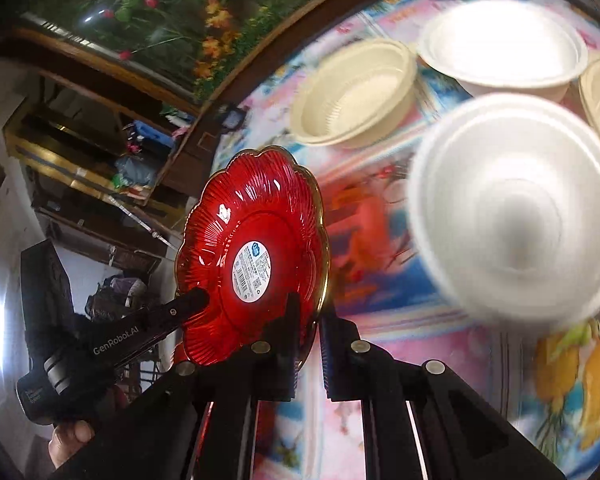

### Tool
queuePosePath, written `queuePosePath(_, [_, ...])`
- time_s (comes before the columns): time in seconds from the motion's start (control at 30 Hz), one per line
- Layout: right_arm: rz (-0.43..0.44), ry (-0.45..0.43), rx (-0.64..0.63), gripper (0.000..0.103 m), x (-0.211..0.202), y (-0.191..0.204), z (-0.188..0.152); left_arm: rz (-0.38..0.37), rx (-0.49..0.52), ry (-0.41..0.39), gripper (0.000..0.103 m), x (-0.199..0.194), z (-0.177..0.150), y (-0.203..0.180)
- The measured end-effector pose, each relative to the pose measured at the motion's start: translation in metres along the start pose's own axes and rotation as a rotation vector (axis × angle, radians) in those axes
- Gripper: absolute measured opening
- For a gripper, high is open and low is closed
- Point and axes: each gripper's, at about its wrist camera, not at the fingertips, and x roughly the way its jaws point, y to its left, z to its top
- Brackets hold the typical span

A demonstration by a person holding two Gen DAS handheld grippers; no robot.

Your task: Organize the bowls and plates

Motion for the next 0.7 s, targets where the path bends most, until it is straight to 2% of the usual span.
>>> queuePosePath(0.2, [0.031,-0.022,-0.111,0.008,-0.026,0.041,-0.029,-0.007,-0.056,-0.102,0.016,-0.051,-0.037,0.035])
queuePosePath(0.33, [0.046,-0.010,-0.182,0.008,-0.030,0.065,-0.056,0.001,-0.107,-0.142,0.016,-0.068,-0.067,0.065])
queuePosePath(0.5, [0.050,0.034,-0.254,0.008,-0.017,0.087,-0.086,0.021,-0.174,-0.144,0.016,-0.067,-0.096,0.098])
queuePosePath(0.7, [0.010,0.109,-0.304,0.008,0.015,0.097,-0.115,0.041,-0.233,-0.104,0.016,-0.048,-0.112,0.124])
